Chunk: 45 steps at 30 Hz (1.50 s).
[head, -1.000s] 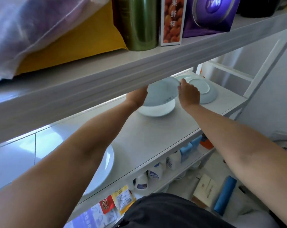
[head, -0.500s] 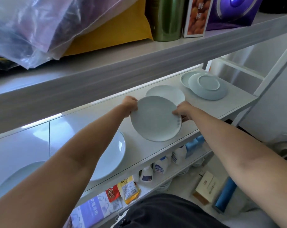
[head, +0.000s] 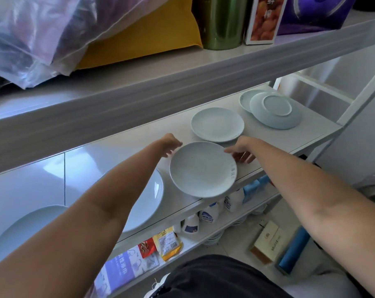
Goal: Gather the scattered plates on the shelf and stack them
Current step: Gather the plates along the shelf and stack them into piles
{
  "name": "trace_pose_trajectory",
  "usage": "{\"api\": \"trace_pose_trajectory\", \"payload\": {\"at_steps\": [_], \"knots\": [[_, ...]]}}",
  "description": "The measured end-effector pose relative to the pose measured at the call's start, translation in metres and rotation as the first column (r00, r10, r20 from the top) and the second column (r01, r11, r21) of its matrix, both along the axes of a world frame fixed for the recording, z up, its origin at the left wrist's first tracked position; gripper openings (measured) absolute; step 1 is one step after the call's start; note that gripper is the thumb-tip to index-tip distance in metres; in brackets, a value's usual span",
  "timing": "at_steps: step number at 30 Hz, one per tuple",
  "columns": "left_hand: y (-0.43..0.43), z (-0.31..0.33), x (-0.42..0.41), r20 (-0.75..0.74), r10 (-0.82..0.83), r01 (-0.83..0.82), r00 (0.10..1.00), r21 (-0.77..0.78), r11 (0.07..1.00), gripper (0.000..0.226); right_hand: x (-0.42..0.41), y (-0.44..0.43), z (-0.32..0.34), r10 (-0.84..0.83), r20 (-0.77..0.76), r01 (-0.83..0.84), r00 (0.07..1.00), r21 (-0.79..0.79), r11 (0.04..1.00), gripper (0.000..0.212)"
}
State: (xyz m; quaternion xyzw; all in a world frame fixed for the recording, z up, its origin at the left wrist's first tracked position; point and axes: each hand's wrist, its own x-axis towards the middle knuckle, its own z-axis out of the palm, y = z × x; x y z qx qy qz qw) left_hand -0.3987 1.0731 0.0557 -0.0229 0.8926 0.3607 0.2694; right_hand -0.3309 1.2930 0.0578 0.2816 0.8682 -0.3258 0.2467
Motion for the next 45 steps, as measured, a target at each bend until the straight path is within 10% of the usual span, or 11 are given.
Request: {"api": "trace_pose_trajectory", "payload": {"at_steps": [5,17,24,30,45], "knots": [[0.021,0.01,-0.015,0.015,0.179,-0.179,0.984,0.211,0.961,0.025,-0.015,0.024,0.016,-0.237,-0.288,0.253,0.928,0.02,0.967,0.049],[0.08,0.012,-0.023,0.361,0.31,-0.463,0.879,0.499,0.733,0.044,-0.043,0.041,0.002,-0.565,-0.141,0.427,0.813,-0.514,0.743,0.039],[0.084,0.004,-0.033,0.33,0.343,-0.464,0.879,0.432,0.773,0.008,-0.058,0.052,-0.008,-0.513,-0.134,0.374,0.848,-0.533,0.758,0.038],[0.077,0.005,-0.04,0.255,0.384,-0.456,0.887,0.362,0.813,0.021,-0.063,0.061,-0.01,-0.48,-0.106,0.375,0.871,-0.489,0.788,0.013],[0.009,0.044,-0.034,0.277,0.086,-0.123,0.957,0.12,0.985,0.016,-0.041,0.037,0.009,-0.293,-0.259,0.221,0.92,-0.274,0.936,0.056]]}}
